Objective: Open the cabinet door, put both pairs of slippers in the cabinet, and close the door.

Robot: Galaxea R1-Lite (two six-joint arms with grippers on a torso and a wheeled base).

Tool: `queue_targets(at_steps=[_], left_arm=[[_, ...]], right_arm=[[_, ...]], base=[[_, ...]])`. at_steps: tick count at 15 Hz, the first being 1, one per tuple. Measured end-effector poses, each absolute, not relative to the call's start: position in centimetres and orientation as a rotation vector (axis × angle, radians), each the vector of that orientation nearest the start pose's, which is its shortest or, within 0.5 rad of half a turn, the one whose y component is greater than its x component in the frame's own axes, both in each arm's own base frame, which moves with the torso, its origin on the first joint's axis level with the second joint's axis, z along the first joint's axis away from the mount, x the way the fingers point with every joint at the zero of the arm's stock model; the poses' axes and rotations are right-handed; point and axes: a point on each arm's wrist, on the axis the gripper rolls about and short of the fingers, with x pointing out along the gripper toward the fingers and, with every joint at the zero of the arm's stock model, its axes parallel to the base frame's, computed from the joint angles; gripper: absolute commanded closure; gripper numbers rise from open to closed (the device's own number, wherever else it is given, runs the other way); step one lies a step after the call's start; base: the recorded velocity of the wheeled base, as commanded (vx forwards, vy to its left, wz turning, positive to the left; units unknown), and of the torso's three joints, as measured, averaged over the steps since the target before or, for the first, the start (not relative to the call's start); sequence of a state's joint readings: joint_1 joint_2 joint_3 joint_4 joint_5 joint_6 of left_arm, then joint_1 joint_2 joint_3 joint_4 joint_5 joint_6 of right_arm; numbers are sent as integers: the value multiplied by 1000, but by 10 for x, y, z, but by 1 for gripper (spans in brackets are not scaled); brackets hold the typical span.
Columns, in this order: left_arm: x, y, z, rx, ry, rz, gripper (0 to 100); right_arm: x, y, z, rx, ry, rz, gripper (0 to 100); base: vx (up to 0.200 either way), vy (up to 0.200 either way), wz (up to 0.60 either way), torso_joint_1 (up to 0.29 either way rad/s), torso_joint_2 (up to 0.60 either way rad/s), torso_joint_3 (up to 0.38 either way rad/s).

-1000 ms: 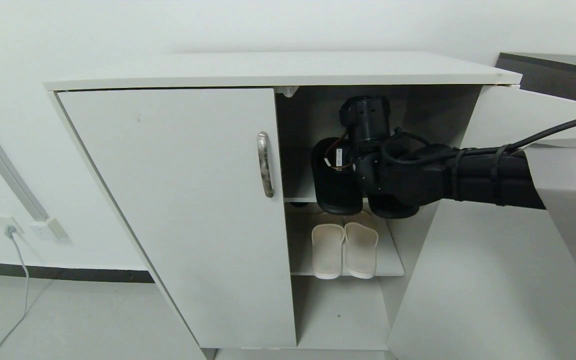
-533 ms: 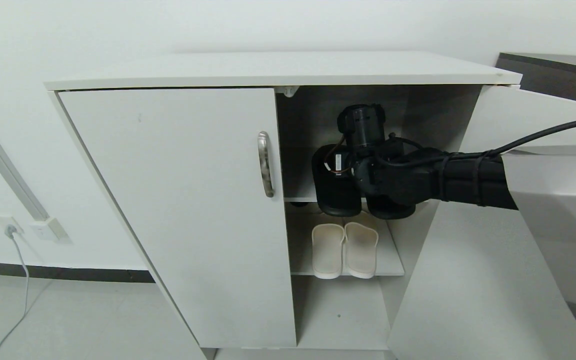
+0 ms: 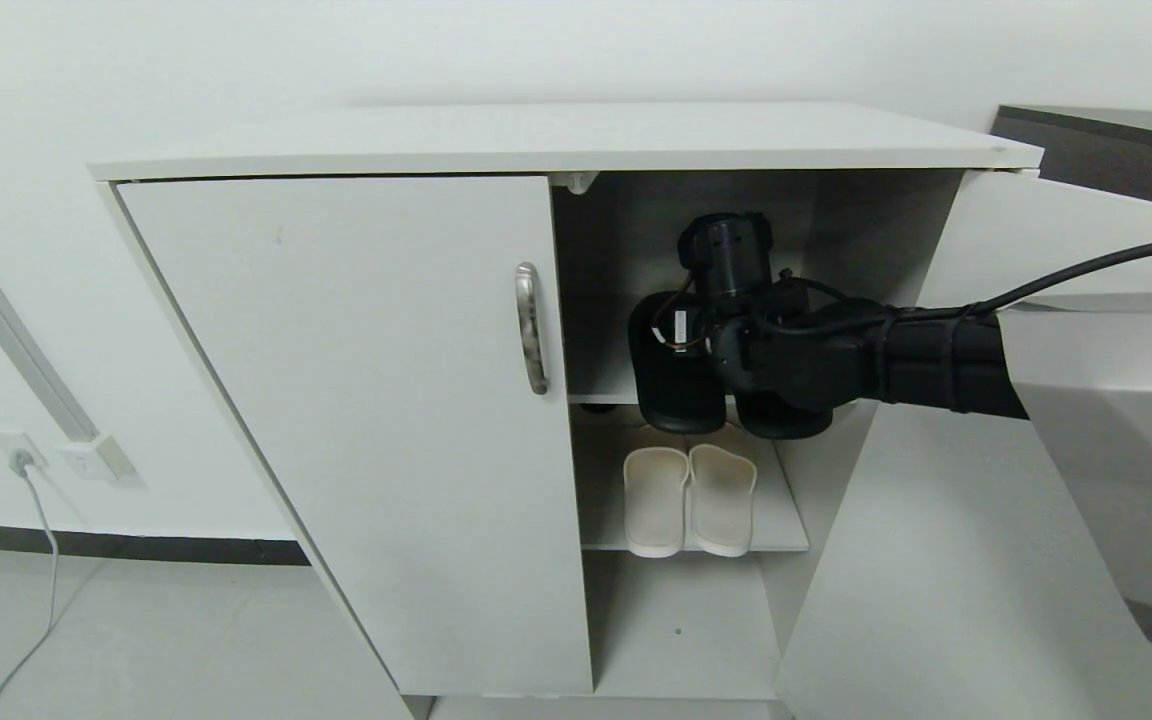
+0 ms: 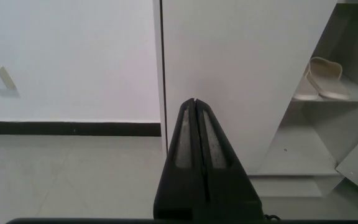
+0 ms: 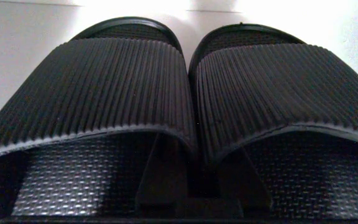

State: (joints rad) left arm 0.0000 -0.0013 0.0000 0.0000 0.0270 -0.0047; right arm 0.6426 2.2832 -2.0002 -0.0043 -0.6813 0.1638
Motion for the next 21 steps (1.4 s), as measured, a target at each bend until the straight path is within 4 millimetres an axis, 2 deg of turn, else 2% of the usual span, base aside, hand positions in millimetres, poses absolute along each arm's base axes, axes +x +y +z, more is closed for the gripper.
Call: queue_targets(at_steps=[5,6,13,21], left_arm=[[-23,1,75,-5,-1,27,100],[-23,1,75,-4,-1,27,100],[-23,1,75,-4,-1,27,100],[-23,1,75,-4,-1,27,100]], right_arm=[[392,276,223,-10,218,-57,100],[392,276,223,-9,217,-57,0],[387,277,229,-2,210,-52,0],[357,274,226,-13,263,-28,0]], base=[[0,0,0,0,0,0],[0,0,0,0,0,0],[0,0,0,0,0,0],[0,0,0,0,0,0]])
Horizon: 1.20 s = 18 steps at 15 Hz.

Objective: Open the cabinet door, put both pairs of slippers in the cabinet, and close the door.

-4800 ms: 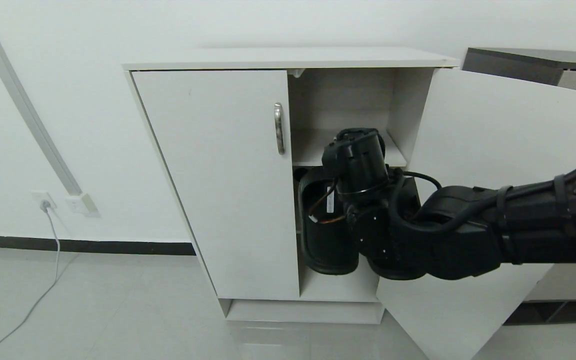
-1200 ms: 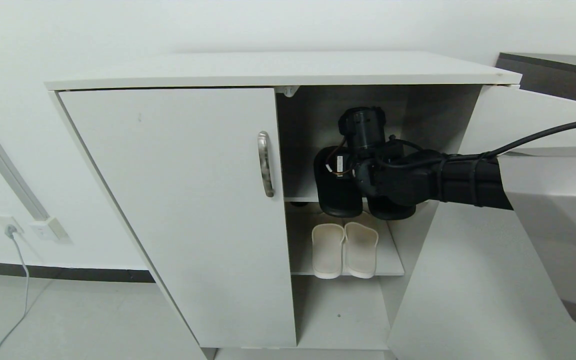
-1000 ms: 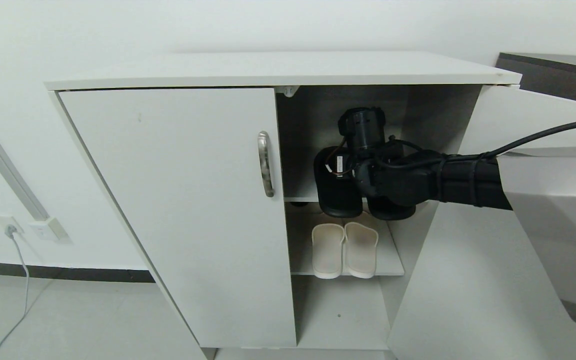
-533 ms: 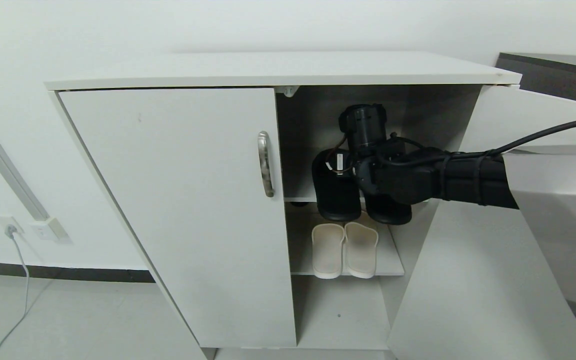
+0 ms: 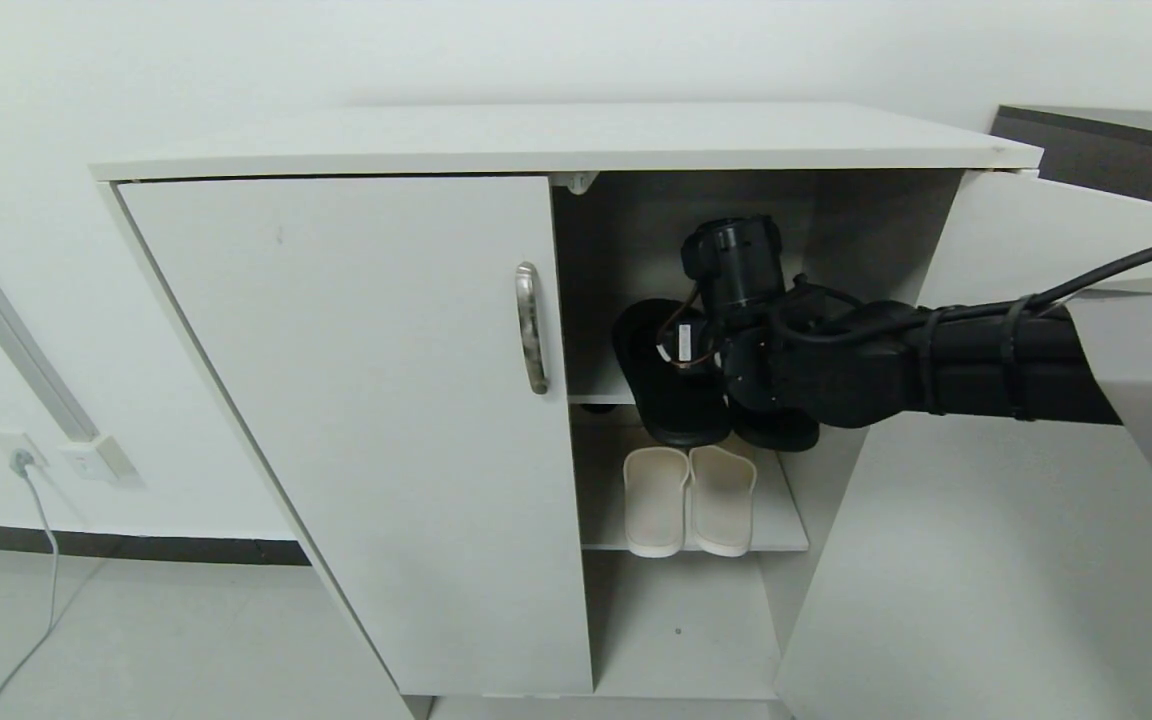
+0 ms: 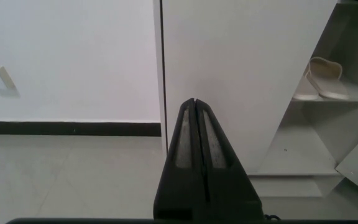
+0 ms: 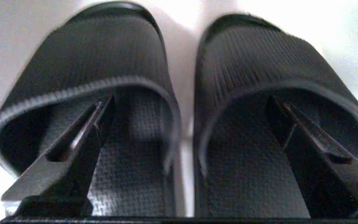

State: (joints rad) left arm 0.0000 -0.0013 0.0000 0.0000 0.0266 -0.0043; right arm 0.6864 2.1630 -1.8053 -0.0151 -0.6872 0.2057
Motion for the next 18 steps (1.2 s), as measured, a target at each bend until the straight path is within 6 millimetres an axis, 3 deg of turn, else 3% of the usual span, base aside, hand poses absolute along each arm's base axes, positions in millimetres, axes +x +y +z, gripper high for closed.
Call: queue_targets(at_steps=[3,9,10,14,18], left_arm=[[-23,1,75,-3,-1,26,100],[-23,1,75,-3,-1,26,100],[-23,1,75,-3,-1,26,100],[-23,1,75,-3,-1,25,100],[-23,1,75,-3,-1,25,100]], right_arm=[[339,274,228,-4,270,-4,0],[270,268,228,31,229,114,0],[258,267,228,41,216,136,100],[221,257,231,54,199,201,100],[202,252,223,70,184,255,100]], base=[[0,0,0,0,0,0],[0,0,0,0,0,0],[0,0,0,0,0,0],[0,0,0,0,0,0],[0,0,0,0,0,0]])
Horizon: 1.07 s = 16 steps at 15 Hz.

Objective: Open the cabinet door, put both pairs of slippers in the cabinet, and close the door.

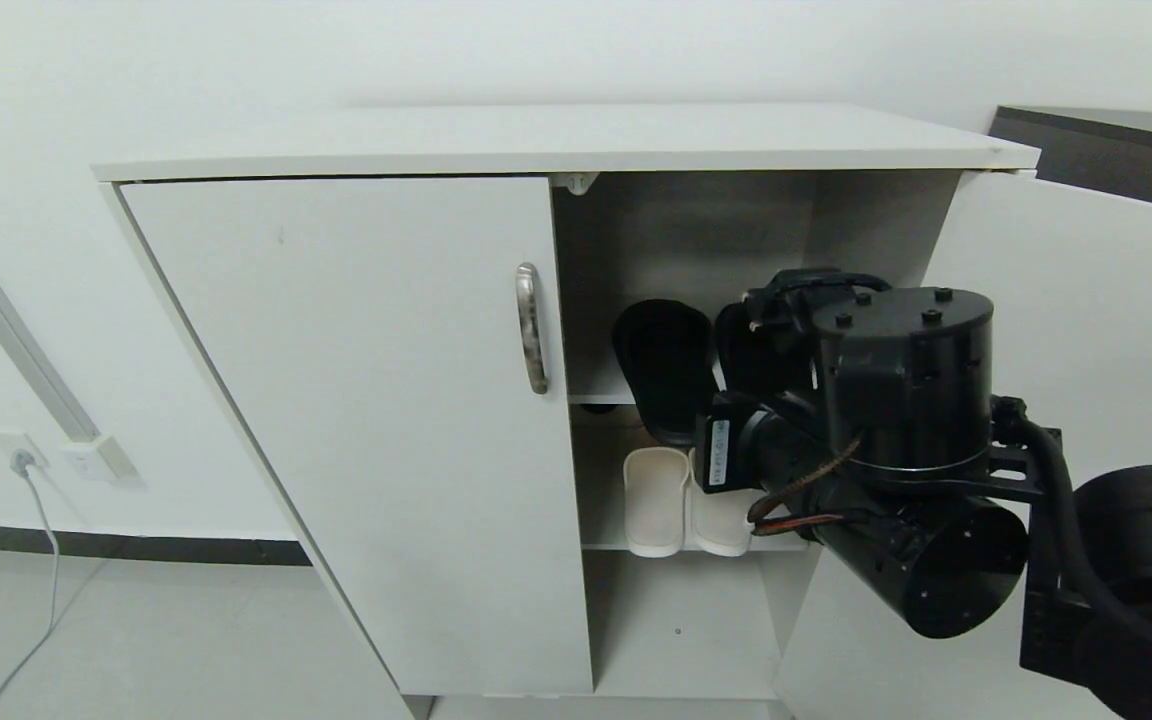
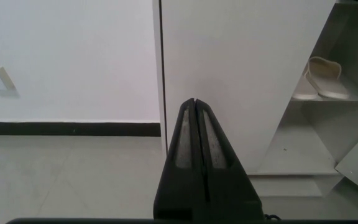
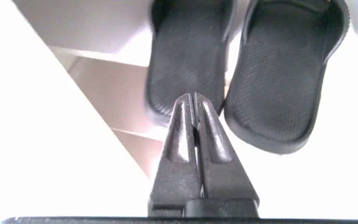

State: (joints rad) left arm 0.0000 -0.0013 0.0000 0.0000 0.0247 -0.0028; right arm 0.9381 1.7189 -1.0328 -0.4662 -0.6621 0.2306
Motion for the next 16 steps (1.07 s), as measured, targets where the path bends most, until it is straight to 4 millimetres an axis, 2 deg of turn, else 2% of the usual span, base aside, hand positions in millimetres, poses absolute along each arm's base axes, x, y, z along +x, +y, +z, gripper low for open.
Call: queue_targets(at_steps=[9,16], left_arm=[[-23,1,75,-2,-1,24,100],[-23,1,75,-2,-1,24,100]], right_arm=[[198,248,214,49,200,253,100],[197,247,210,35,209,252,100]], base=[[0,0,0,0,0,0],[-200,0,0,3,0,3]])
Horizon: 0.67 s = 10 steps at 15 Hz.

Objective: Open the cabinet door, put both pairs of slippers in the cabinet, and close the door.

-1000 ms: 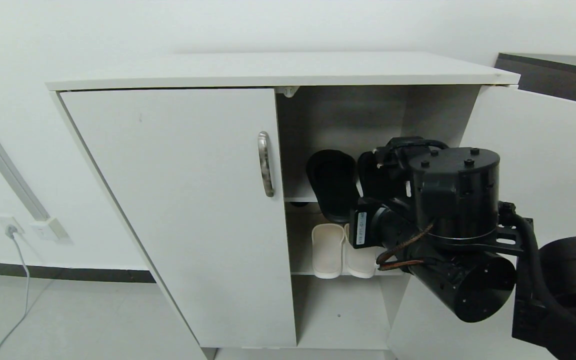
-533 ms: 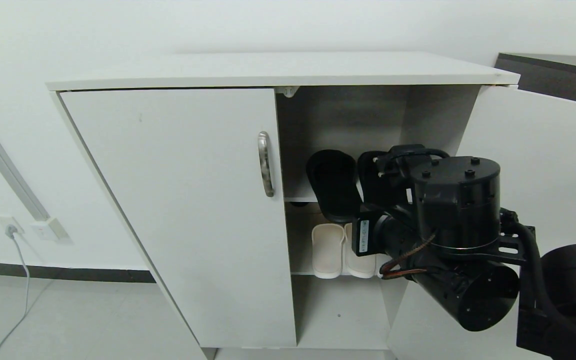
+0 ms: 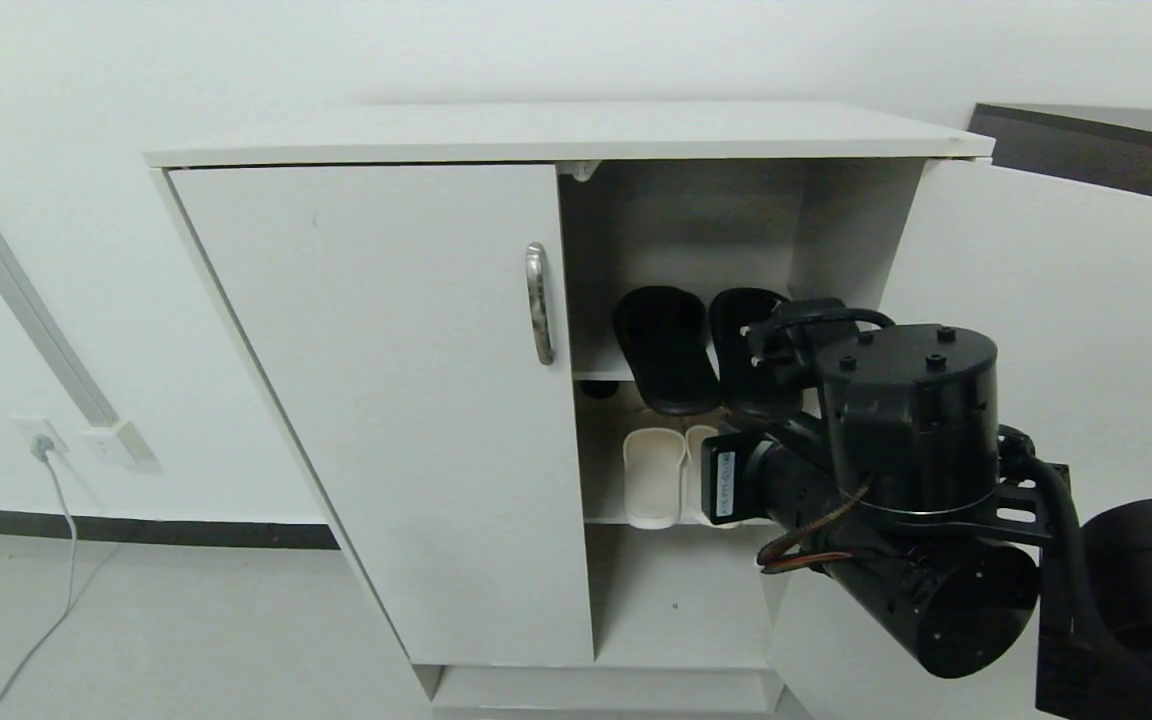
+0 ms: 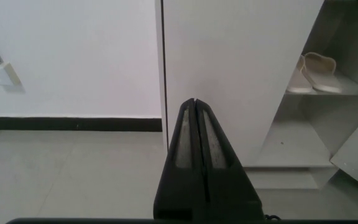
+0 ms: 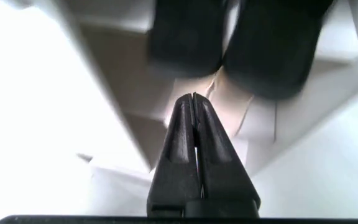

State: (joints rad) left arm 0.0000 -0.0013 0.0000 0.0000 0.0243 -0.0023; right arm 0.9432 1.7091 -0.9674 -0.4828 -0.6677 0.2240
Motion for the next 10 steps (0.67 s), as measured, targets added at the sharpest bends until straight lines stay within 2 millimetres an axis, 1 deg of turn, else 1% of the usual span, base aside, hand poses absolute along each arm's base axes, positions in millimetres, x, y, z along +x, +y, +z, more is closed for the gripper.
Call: queue_targets(at_steps=[10], left_arm=[[-23,1,75,-3,-1,25,100]], right_arm=[[197,246,205,24,222,250,100]], base=[[-200,0,0,2,3,2]])
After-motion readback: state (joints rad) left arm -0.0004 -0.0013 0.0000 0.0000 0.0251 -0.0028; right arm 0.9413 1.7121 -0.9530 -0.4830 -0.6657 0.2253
